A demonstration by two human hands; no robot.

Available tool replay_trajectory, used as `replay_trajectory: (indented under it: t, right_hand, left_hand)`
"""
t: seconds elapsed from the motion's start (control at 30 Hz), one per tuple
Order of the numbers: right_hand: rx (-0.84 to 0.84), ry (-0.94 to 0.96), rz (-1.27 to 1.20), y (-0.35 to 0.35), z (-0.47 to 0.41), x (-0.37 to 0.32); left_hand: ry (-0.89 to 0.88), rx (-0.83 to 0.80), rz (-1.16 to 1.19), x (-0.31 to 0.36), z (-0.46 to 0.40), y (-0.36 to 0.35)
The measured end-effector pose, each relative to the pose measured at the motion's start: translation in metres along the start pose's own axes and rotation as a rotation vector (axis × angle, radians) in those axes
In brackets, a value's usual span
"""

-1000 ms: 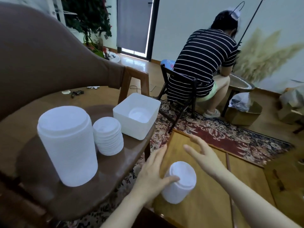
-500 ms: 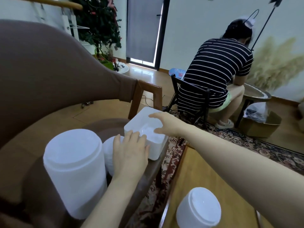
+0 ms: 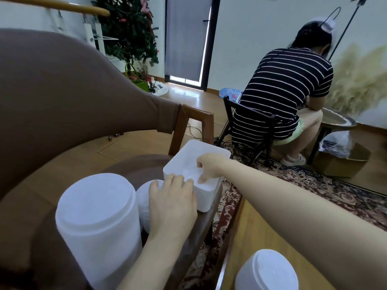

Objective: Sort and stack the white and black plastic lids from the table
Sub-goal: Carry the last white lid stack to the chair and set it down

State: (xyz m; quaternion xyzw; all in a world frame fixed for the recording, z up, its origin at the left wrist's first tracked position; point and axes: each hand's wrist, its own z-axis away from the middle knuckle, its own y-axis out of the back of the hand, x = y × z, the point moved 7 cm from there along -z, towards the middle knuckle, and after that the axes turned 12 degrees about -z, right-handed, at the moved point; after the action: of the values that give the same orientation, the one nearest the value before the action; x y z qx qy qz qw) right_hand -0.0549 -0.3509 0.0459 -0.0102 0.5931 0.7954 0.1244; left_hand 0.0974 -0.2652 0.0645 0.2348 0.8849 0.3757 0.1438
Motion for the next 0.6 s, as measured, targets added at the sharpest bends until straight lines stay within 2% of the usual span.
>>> replay_trajectory:
  t: [0.07,0.2,0.33,0.43,0.47,0.53,0.6]
  right_hand:
    - [0.094,-0.003,-0.150,0.017,0.004,0.006]
    - [0.316,-0.005,-0.644,0.045,0.014,0.020]
    - [0.513,-0.014,-0.958,0.063,0.040,0.030]
    - [0.588,-0.034,-1.230,0.065,0.076,0.042]
    - [0.596,-0.051,-1.312,0.062,0.092,0.046]
    - [0.584,-0.069,-1.457,0.049,0.126,0.054]
    - [0.536,-0.075,-1.586,0.030,0.163,0.060]
  left_hand:
    - [-0.003,0.011,-0.005,0.000,-0.001,0.000]
    - [-0.001,-0.028,-0.018,0.000,-0.002,-0.001]
    - [-0.019,-0.091,-0.022,0.000,-0.003,-0.002]
    - [0.004,-0.036,0.016,0.002,-0.004,0.010]
    - [0.014,-0.011,0.089,0.005,-0.002,0.016]
    - [0.038,0.026,0.379,0.013,0.001,0.039]
    - [0.123,-0.092,0.778,0.028,0.005,0.054]
